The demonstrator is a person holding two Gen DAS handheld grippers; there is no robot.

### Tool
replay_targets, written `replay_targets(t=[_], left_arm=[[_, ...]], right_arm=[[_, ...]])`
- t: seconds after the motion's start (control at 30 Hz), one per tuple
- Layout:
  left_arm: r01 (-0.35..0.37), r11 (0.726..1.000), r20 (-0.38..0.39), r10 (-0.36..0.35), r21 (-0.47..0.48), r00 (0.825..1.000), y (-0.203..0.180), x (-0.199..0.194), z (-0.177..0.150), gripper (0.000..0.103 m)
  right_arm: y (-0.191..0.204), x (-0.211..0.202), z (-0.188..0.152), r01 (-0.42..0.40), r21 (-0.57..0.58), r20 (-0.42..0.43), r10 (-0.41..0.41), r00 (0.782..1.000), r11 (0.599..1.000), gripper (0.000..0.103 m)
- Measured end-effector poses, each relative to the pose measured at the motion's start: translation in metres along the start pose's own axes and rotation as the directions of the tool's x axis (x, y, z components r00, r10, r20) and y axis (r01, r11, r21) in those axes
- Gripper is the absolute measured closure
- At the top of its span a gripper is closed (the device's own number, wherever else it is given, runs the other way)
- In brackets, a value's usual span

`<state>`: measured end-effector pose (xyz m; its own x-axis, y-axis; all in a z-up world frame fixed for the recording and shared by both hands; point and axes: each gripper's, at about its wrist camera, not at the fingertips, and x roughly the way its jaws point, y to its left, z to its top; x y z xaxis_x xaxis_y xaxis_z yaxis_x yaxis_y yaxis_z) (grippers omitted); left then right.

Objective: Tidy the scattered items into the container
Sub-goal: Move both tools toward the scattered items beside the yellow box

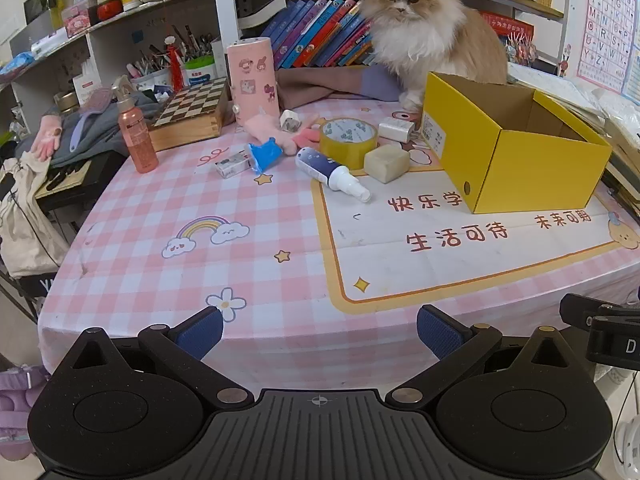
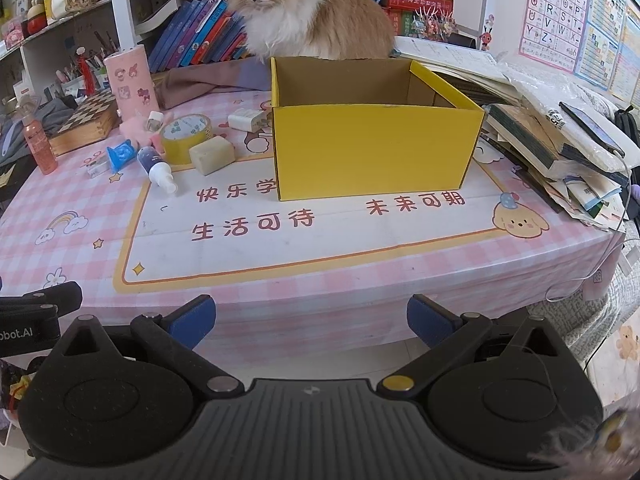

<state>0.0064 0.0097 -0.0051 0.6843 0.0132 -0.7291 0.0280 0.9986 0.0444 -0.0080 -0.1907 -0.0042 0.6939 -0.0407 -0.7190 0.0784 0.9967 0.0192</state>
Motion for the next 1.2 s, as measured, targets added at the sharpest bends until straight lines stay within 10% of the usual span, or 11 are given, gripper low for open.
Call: replay_targets(t=[1.2], left_arm=[[0.085, 0.996, -0.007, -0.085, 0.036, 0.996, 0.088, 0.024, 0.015, 0.0]], right_arm=[[0.098, 0.016, 0.011, -0.014, 0.005, -0.03, 0.014, 0.999, 1.0, 0.014]])
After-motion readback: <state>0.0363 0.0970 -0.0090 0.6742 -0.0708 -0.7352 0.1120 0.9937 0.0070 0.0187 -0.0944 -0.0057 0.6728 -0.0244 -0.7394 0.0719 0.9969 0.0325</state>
